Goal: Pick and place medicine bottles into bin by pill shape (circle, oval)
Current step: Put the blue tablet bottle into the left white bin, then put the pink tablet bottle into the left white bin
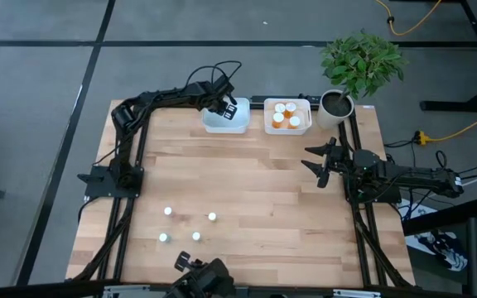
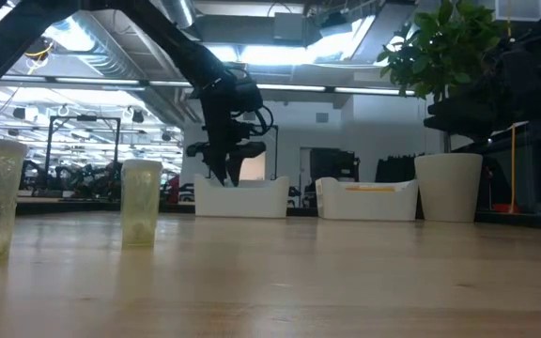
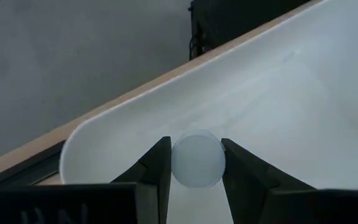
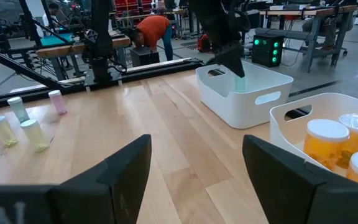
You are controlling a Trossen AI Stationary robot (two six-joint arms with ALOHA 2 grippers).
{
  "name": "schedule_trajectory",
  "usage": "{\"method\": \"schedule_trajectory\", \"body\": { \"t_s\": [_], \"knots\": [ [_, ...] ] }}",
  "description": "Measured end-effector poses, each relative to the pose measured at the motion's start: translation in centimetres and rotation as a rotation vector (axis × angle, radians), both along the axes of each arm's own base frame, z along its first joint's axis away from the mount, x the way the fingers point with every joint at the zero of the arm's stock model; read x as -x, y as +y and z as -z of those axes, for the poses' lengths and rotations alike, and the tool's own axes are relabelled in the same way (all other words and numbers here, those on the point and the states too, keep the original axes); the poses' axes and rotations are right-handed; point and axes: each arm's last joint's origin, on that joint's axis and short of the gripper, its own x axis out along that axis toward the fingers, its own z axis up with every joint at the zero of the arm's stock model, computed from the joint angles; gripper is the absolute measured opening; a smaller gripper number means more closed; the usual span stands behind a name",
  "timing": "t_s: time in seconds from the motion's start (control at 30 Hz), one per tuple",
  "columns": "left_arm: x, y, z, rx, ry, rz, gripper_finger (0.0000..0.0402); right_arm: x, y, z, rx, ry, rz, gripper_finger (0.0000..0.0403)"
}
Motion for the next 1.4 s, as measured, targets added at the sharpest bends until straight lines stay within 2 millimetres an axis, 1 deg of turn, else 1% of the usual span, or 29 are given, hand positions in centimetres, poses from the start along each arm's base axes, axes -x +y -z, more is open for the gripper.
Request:
{"method": "schedule_trajectory", "body": {
  "t_s": [0.27, 0.9, 1.07, 1.2, 1.4],
  "knots": [
    [0.0, -0.1, 0.1, 0.023, -0.009, 0.013, 0.0106, 0.0, 0.0, 0.0, 0.001, 0.001, 0.000, 0.0255],
    [0.0, -0.1, 0.1, 0.008, 0.013, 0.036, 0.0156, 0.0, 0.0, 0.0, 0.001, 0.001, 0.000, 0.0255],
    [-0.1, 0.0, 0.0, -0.005, 0.008, 0.034, 0.0162, 0.0, 0.0, 0.0, 0.000, 0.000, 0.000, 0.0255],
    [-0.3, 0.2, -0.4, -0.030, -0.030, 0.036, 0.0162, 0.0, 0.0, 0.0, 0.000, 0.001, 0.000, 0.0255],
    [-0.1, -0.1, -1.9, -0.054, -0.067, 0.040, 0.0163, 0.0, 0.0, 0.0, 0.000, 0.001, 0.000, 0.0255]
  ]
}}
